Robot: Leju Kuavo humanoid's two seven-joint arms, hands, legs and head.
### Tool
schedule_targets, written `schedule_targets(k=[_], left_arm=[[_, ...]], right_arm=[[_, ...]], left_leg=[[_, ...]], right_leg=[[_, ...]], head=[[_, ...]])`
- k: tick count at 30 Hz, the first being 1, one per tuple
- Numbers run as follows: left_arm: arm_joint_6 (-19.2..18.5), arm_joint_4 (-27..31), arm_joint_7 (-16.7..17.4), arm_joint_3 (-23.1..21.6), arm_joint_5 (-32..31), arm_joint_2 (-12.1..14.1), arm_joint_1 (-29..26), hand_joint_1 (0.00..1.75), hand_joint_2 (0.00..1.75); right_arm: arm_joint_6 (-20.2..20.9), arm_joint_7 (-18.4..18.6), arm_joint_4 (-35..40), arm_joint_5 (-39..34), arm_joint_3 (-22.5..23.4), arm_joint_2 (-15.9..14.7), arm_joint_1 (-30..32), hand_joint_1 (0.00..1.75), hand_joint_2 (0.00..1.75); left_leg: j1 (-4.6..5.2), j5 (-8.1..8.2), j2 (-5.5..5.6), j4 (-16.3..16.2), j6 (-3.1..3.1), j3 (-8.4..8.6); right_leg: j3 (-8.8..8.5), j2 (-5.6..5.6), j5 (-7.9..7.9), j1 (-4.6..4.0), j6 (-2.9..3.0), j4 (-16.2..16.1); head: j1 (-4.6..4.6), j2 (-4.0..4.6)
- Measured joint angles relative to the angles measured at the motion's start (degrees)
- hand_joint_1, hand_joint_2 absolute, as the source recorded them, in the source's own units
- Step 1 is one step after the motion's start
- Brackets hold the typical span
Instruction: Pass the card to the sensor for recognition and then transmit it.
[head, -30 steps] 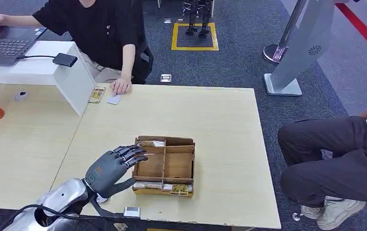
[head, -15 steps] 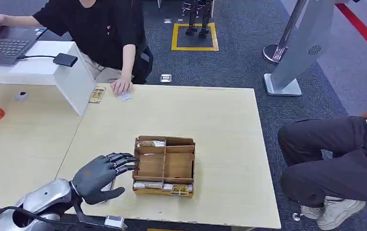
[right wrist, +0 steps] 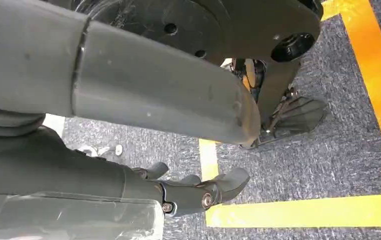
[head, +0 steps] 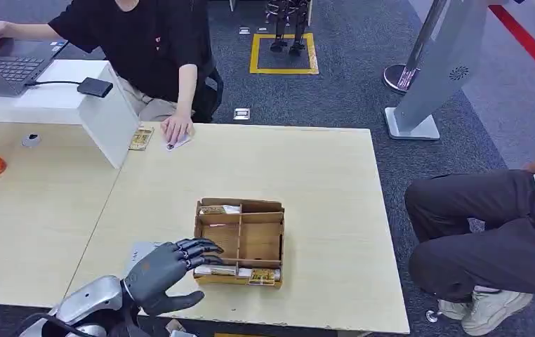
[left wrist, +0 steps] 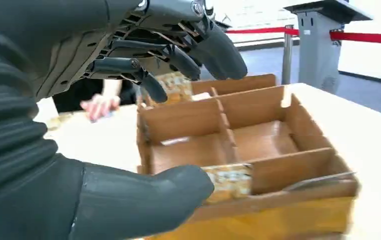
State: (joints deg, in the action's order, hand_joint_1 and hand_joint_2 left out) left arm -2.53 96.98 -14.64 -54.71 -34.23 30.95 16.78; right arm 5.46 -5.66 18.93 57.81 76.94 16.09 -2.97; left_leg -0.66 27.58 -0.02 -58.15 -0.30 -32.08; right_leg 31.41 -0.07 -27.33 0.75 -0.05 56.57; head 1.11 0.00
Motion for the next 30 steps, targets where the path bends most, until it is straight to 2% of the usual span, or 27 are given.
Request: schedule_targets(k=[12, 18, 22, 26, 30], left_arm=[[1.9, -0.1, 1.1, 0.0, -2.1, -4.6, -2.7, 0.49, 1.75], [6.0, -1.0, 4.5, 0.0, -6.8, -7.2, -3.2, 0.47, 1.75], [9.3, -2.0, 7.3, 0.0, -11.8, -10.0, -3.4, 0.47, 1.75], [9.9, -3.3, 9.1, -0.5, -15.4, -12.3, -3.3, 0.44, 1.75], [9.1, -4.9, 10.0, -1.2, -16.8, -13.4, -2.7, 0.44, 1.75]], right_arm=[[0.0, 0.0, 0.0, -0.7, 0.0, 0.0, 0.0, 0.00, 0.00], [0.0, 0.3, 0.1, -1.2, 0.1, 0.1, 0.0, 0.00, 0.00], [0.1, 0.4, 0.6, -1.6, 0.3, 0.4, 0.0, 0.00, 0.00], [0.1, 0.4, 1.0, -1.7, 0.4, 0.7, 0.0, 0.00, 0.00], [0.1, 0.4, 1.0, -1.6, 0.4, 0.7, 0.0, 0.00, 0.00]], left_leg=[[0.00, 0.00, 0.00, 0.0, 0.00, 0.00], [0.00, 0.00, 0.00, 0.0, 0.00, -0.01], [0.01, 0.00, 0.01, 0.0, 0.01, -0.01], [0.01, 0.00, 0.00, 0.0, 0.01, 0.00], [0.00, 0.00, 0.01, 0.0, 0.01, 0.01]], right_leg=[[0.00, 0.00, 0.00, 0.00, 0.00, 0.0], [0.00, 0.01, 0.00, 0.00, 0.00, 0.0], [0.01, 0.01, 0.00, 0.00, -0.01, 0.0], [0.01, 0.01, 0.00, 0.00, -0.01, 0.0], [0.01, 0.01, 0.01, 0.00, -0.01, 0.0]], head=[[0.00, 0.00], [-0.02, 0.00], [0.00, 0.00], [0.00, 0.00], [-0.02, 0.00]])
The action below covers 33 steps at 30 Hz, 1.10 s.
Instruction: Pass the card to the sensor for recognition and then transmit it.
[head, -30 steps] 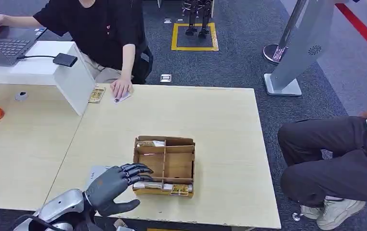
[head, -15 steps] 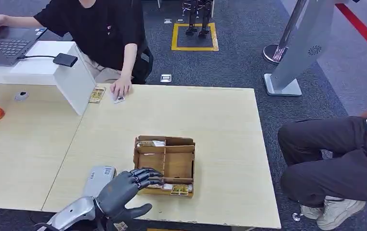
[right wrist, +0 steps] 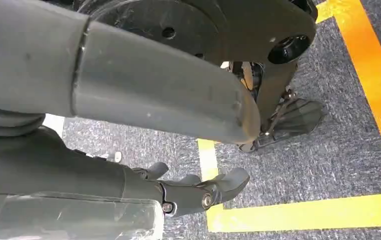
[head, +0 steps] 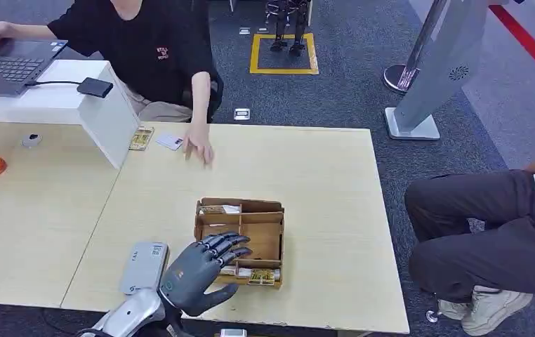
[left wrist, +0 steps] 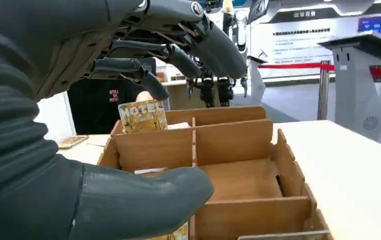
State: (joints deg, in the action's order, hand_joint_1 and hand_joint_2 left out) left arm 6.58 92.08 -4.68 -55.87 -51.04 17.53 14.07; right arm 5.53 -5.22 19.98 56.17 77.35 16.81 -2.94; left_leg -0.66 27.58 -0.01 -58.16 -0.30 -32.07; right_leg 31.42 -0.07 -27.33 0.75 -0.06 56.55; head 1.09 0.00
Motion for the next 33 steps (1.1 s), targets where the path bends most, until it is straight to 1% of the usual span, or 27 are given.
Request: schedule_targets(k=[3, 8, 12, 15, 16, 22, 26, 27, 28, 30, 33], left_arm=[[-2.0, -1.1, 0.4, -0.9, -0.7, 0.0, 1.1, 0.44, 1.75], [-3.6, -2.4, 0.5, -1.9, -0.7, 0.0, 2.9, 0.47, 1.75], [-4.0, -2.9, 1.1, -2.7, -1.8, 0.2, 4.0, 0.51, 1.75], [-3.8, -3.3, 2.2, -3.2, -3.1, 0.3, 4.5, 0.51, 1.75], [-3.8, -3.4, 2.5, -3.3, -3.5, 0.3, 4.5, 0.47, 1.75], [-3.5, -3.9, 3.6, -3.6, -5.0, 0.7, 4.5, 0.47, 1.75], [-3.5, -4.1, 3.7, -3.6, -5.4, 1.4, 4.5, 0.45, 1.75], [-3.5, -4.2, 3.7, -3.6, -5.4, 1.5, 4.5, 0.49, 1.75], [-3.7, -4.2, 3.7, -3.6, -5.6, 1.7, 4.5, 0.45, 1.75], [-4.2, -4.3, 3.8, -3.6, -5.7, 2.2, 4.6, 0.49, 1.75], [-5.0, -4.3, 3.8, -3.7, -5.7, 3.1, 5.0, 0.47, 1.75]], right_arm=[[0.0, 0.1, 0.0, 0.1, 0.0, 0.0, 0.0, 0.00, 0.00], [0.0, 0.1, 0.0, 0.2, 0.0, 0.0, 0.0, 0.00, 0.00], [-0.1, 0.1, 0.0, 0.3, 0.0, 0.0, 0.0, 0.00, 0.00], [-0.1, 0.2, 0.0, 0.3, 0.0, 0.0, 0.0, 0.00, 0.00], [-0.1, 0.2, 0.0, 0.3, 0.0, 0.0, 0.0, 0.00, 0.00], [-0.1, 0.2, 0.0, 0.0, 0.0, 0.0, 0.0, 0.00, 0.00], [-0.1, 0.5, 0.0, 0.0, 0.0, 0.0, 0.0, 0.00, 0.00], [-0.1, 0.5, 0.0, -0.1, 0.0, 0.0, 0.0, 0.00, 0.00], [0.0, 0.5, 0.1, -0.1, 0.0, 0.0, 0.0, 0.00, 0.00], [0.0, 0.6, 0.2, -0.2, 0.0, 0.0, 0.0, 0.00, 0.00], [-0.1, 0.7, 0.3, -0.2, 0.0, 0.0, 0.0, 0.00, 0.00]], left_leg=[[-0.01, 0.00, 0.00, 0.0, 0.00, 0.00], [-0.01, 0.00, 0.00, 0.0, 0.00, -0.01], [0.00, 0.00, 0.00, 0.0, 0.00, -0.01], [0.00, 0.00, 0.00, 0.0, 0.00, -0.01], [0.00, 0.00, 0.00, 0.0, 0.00, -0.01], [0.00, 0.00, 0.00, 0.0, 0.00, -0.01], [-0.01, 0.00, 0.00, 0.0, 0.00, -0.01], [-0.01, 0.00, 0.00, 0.0, 0.00, -0.01], [-0.01, 0.00, 0.00, 0.0, 0.00, -0.01], [-0.01, 0.00, 0.00, 0.0, 0.00, -0.01], [0.00, 0.00, 0.00, 0.0, 0.00, -0.01]], right_leg=[[0.00, 0.00, 0.00, 0.00, 0.00, 0.0], [0.00, 0.00, 0.00, -0.01, 0.00, 0.0], [-0.01, 0.00, 0.00, 0.00, 0.00, 0.0], [-0.01, 0.00, 0.00, 0.00, 0.00, 0.0], [0.00, 0.00, 0.00, 0.00, 0.00, 0.0], [0.00, 0.00, 0.00, 0.00, 0.00, 0.0], [-0.01, 0.00, 0.00, -0.01, 0.00, 0.0], [0.00, 0.00, 0.00, -0.01, 0.00, 0.0], [-0.01, 0.00, 0.00, -0.01, 0.00, 0.0], [0.00, 0.00, 0.00, -0.01, 0.00, 0.0], [-0.01, 0.00, 0.00, -0.01, 0.00, 0.0]], head=[[0.02, 0.00], [0.02, 0.00], [0.02, 0.00], [0.02, 0.00], [0.02, 0.00], [0.02, 0.00], [0.02, 0.00], [0.02, 0.00], [0.00, 0.00], [0.00, 0.00], [0.00, 0.00]])
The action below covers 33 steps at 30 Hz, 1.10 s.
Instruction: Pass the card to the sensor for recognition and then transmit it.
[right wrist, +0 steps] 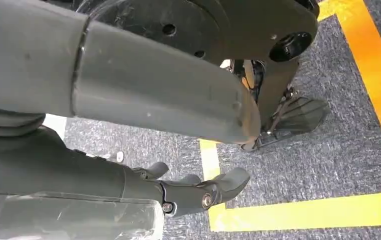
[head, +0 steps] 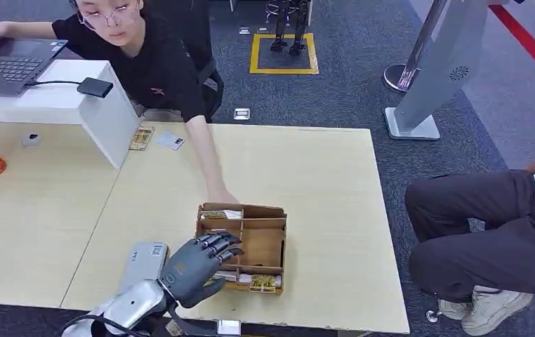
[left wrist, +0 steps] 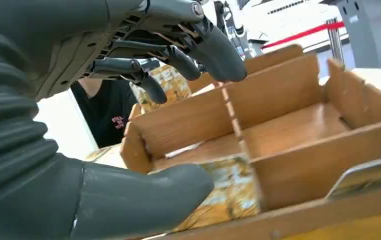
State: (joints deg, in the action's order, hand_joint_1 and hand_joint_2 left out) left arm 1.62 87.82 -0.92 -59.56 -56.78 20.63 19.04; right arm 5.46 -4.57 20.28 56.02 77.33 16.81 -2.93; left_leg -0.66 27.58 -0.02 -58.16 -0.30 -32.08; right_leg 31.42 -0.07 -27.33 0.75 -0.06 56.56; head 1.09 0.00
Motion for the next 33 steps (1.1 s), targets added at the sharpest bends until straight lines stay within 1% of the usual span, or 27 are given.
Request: schedule_targets(k=[1, 3, 6, 7, 12, 17, 27, 31, 33], left_arm=[[-0.5, 0.0, -0.2, 0.0, 0.0, 0.4, 0.2, 0.49, 1.75], [-1.2, 0.0, -0.4, -0.1, 0.3, 1.0, 0.5, 0.45, 1.75], [-2.6, 0.0, -0.9, -0.5, 0.5, 2.2, 1.4, 0.47, 1.75], [-2.8, 0.0, -1.1, -0.7, 0.8, 2.6, 1.6, 0.51, 1.75], [-4.6, 0.0, -2.1, -1.6, 1.9, 4.4, 3.5, 0.51, 1.75], [-6.4, 0.0, -3.2, -2.1, 4.1, 6.1, 5.3, 0.51, 1.75], [-6.1, 0.1, -3.4, -2.9, 5.5, 7.5, 6.6, 0.49, 1.75], [-5.2, 0.3, -3.3, -2.9, 6.1, 8.5, 6.8, 0.51, 1.75], [-4.8, 1.1, -3.3, -2.9, 7.6, 9.3, 6.8, 0.52, 1.75]], right_arm=[[0.0, 0.0, 0.0, 0.0, 0.0, 0.0, 0.0, 0.00, 0.00], [0.0, 0.0, 0.0, 0.0, 0.0, 0.0, 0.0, 0.00, 0.00], [0.0, 0.0, 0.0, 0.0, 0.0, 0.0, 0.0, 0.00, 0.00], [-0.1, 0.0, 0.0, 0.0, 0.0, 0.0, 0.0, 0.00, 0.00], [-0.1, 0.0, 0.0, 0.0, 0.0, 0.0, 0.0, 0.00, 0.00], [-0.1, 0.0, 0.0, 0.0, 0.0, 0.0, 0.0, 0.00, 0.00], [-0.3, -0.1, 0.0, -0.4, 0.0, -0.1, -0.1, 0.00, 0.00], [-0.3, -0.2, 0.0, -0.8, 0.0, -0.1, -0.1, 0.00, 0.00], [-0.3, -0.2, 0.0, -1.0, 0.0, -0.1, 0.0, 0.00, 0.00]], left_leg=[[0.00, 0.00, 0.00, 0.0, 0.00, 0.00], [0.00, 0.00, 0.00, 0.0, 0.00, 0.00], [0.00, 0.00, 0.00, 0.0, 0.00, 0.00], [0.00, 0.00, 0.00, 0.0, 0.00, 0.01], [0.00, -0.01, 0.00, 0.0, 0.00, 0.00], [0.00, -0.01, 0.00, 0.0, 0.00, 0.00], [0.00, -0.01, 0.00, 0.0, 0.00, 0.00], [-0.01, -0.01, 0.00, 0.0, -0.01, 0.01], [-0.02, -0.01, 0.00, 0.0, -0.01, 0.01]], right_leg=[[0.00, 0.00, 0.00, 0.00, 0.00, 0.0], [0.00, 0.00, 0.00, 0.00, 0.00, 0.0], [0.00, 0.00, 0.00, 0.00, 0.00, 0.0], [0.00, 0.00, 0.00, 0.00, 0.00, 0.0], [0.00, 0.00, 0.00, 0.00, 0.00, 0.0], [0.00, 0.00, 0.00, 0.00, 0.00, 0.0], [0.00, 0.00, 0.00, 0.00, 0.00, 0.0], [-0.01, -0.01, 0.00, -0.01, 0.00, 0.0], [0.00, -0.01, 0.00, -0.01, 0.00, 0.0]], head=[[0.02, 0.00], [0.00, 0.00], [0.02, 0.00], [0.02, 0.00], [0.02, 0.00], [0.00, 0.00], [0.02, 0.00], [0.02, 0.00], [0.02, 0.00]])
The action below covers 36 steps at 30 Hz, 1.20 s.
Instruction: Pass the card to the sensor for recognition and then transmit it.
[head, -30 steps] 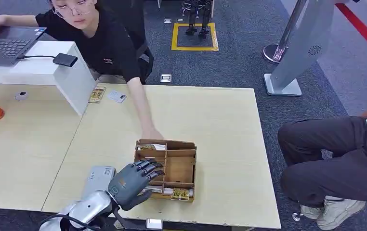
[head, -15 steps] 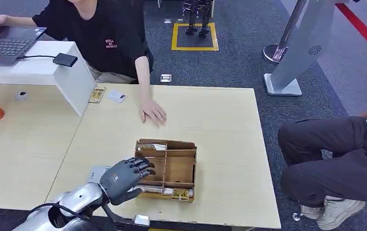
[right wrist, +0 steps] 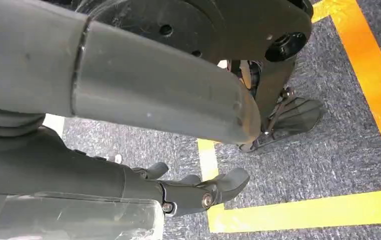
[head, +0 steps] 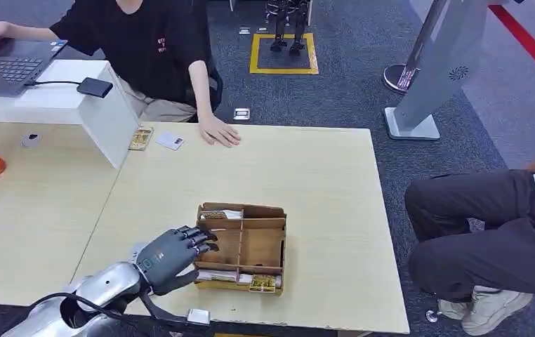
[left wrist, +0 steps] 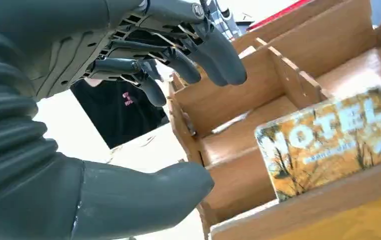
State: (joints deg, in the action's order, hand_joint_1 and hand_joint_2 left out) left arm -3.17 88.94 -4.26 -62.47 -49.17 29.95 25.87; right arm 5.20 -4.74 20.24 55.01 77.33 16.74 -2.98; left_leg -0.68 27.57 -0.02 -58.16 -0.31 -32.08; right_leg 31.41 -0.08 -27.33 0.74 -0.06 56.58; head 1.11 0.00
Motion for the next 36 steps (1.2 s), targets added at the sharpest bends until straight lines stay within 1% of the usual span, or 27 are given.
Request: schedule_targets(k=[3, 5, 6, 10, 11, 14, 16, 18, 20, 22, 25, 29, 30, 34, 36], left_arm=[[0.7, 1.7, -0.6, 0.0, 2.1, 1.7, 0.0, 0.49, 1.75], [0.9, 2.8, -0.7, 0.2, 2.4, 3.0, 0.0, 0.51, 1.75], [1.1, 3.6, -0.8, 0.4, 2.5, 3.8, -0.1, 0.47, 1.75], [1.1, 5.7, -1.2, 1.4, 3.1, 6.0, -0.1, 0.51, 1.75], [0.9, 6.2, -1.7, 1.6, 3.5, 6.4, -0.1, 0.49, 1.75], [-1.3, 7.5, -3.6, 2.2, 5.8, 7.6, 0.0, 0.47, 1.75], [-2.7, 8.1, -4.4, 2.4, 7.1, 8.2, 0.0, 0.49, 1.75], [-5.1, 8.7, -5.8, 2.5, 9.3, 9.0, 0.5, 0.44, 1.75], [-7.0, 9.3, -6.9, 2.5, 11.5, 9.9, 1.0, 0.45, 1.75], [-8.2, 9.7, -7.7, 2.5, 12.9, 10.4, 1.6, 0.45, 1.75], [-8.8, 10.1, -8.0, 2.5, 13.3, 10.6, 1.7, 0.47, 1.75], [-8.1, 10.3, -7.7, 2.5, 13.2, 10.6, 1.6, 0.49, 1.75], [-7.6, 10.4, -7.6, 2.5, 13.2, 10.6, 1.5, 0.45, 1.75], [-4.7, 10.9, -6.6, 2.5, 13.0, 10.6, 0.0, 0.45, 1.75], [-3.2, 11.2, -6.0, 2.5, 12.8, 10.6, -1.2, 0.42, 1.75]], right_arm=[[0.0, 0.0, 0.0, -0.2, 0.0, 0.0, 0.0, 0.00, 0.00], [0.2, 0.0, 0.0, -0.5, 0.0, 0.0, 0.0, 0.00, 0.00], [0.2, 0.0, 0.0, -0.6, 0.0, 0.0, 0.1, 0.00, 0.00], [0.3, 0.0, 0.1, -0.7, 0.0, 0.0, 0.1, 0.00, 0.00], [0.3, 0.0, 0.1, -0.7, 0.0, 0.0, 0.1, 0.00, 0.00], [0.3, 0.0, 0.1, -0.8, 0.0, 0.0, 0.1, 0.00, 0.00], [0.3, 0.0, 0.1, -0.8, 0.0, 0.0, 0.1, 0.00, 0.00], [0.3, 0.0, 0.1, -0.8, 0.0, 0.0, 0.1, 0.00, 0.00], [0.3, 0.0, 0.1, -0.8, 0.0, 0.0, 0.0, 0.00, 0.00], [0.3, 0.0, 0.1, -0.8, 0.0, -0.1, 0.0, 0.00, 0.00], [0.3, 0.0, 0.0, -0.7, 0.0, -0.1, 0.0, 0.00, 0.00], [0.3, 0.0, 0.0, -0.8, 0.0, -0.1, 0.0, 0.00, 0.00], [0.3, 0.0, 0.0, -0.8, 0.0, -0.1, 0.0, 0.00, 0.00], [0.3, -0.3, 0.0, -1.3, 0.0, -0.1, 0.0, 0.00, 0.00], [0.2, -0.3, 0.0, -1.7, 0.1, -0.1, 0.1, 0.00, 0.00]], left_leg=[[0.00, 0.00, 0.00, 0.0, 0.00, 0.00], [0.00, 0.00, 0.00, 0.0, 0.00, 0.00], [0.00, 0.00, 0.00, 0.0, 0.00, 0.00], [0.00, 0.00, 0.00, 0.0, 0.00, 0.00], [0.00, 0.00, 0.00, 0.0, 0.00, 0.00], [0.00, 0.00, 0.00, 0.0, 0.00, 0.00], [0.00, 0.00, 0.00, 0.0, 0.00, 0.01], [0.00, 0.00, 0.00, 0.0, 0.00, 0.00], [0.00, 0.00, 0.00, 0.0, 0.00, 0.01], [0.00, 0.00, 0.00, 0.0, 0.00, 0.01], [0.00, 0.00, 0.00, 0.0, 0.00, 0.01], [0.00, 0.00, 0.00, 0.0, 0.00, 0.00], [0.00, 0.00, 0.01, 0.0, 0.00, 0.00], [0.01, 0.00, 0.00, 0.0, 0.00, 0.00], [0.00, 0.00, 0.00, 0.0, 0.00, 0.00]], right_leg=[[0.00, 0.00, 0.00, 0.00, 0.00, 0.0], [0.00, 0.00, 0.00, 0.00, 0.00, 0.0], [0.00, 0.00, 0.00, 0.00, 0.00, 0.0], [0.00, 0.00, 0.00, 0.00, 0.00, 0.0], [0.00, 0.00, 0.00, 0.00, 0.00, 0.0], [-0.01, 0.00, 0.00, 0.00, 0.00, 0.0], [-0.01, 0.00, 0.00, 0.00, 0.00, 0.0], [-0.01, 0.00, 0.00, 0.00, 0.00, 0.0], [-0.01, 0.00, 0.00, 0.00, 0.00, 0.0], [-0.01, 0.00, 0.00, 0.00, 0.00, 0.0], [-0.01, 0.00, 0.00, 0.00, 0.00, 0.0], [-0.01, 0.00, 0.00, 0.00, 0.00, 0.0], [-0.01, 0.01, 0.00, 0.00, 0.00, 0.0], [-0.01, 0.00, 0.00, 0.00, 0.00, 0.0], [-0.01, 0.00, 0.00, 0.00, 0.00, 0.0]], head=[[0.00, 0.00], [0.00, 0.00], [0.00, 0.00], [0.00, 0.00], [-0.02, 0.00], [-0.02, 0.00], [-0.02, 0.00], [-0.02, 0.00], [-0.02, 0.00], [-0.02, 0.00], [-0.02, 0.00], [-0.02, 0.00], [-0.02, 0.00], [0.00, 0.00], [-0.02, 0.00]])
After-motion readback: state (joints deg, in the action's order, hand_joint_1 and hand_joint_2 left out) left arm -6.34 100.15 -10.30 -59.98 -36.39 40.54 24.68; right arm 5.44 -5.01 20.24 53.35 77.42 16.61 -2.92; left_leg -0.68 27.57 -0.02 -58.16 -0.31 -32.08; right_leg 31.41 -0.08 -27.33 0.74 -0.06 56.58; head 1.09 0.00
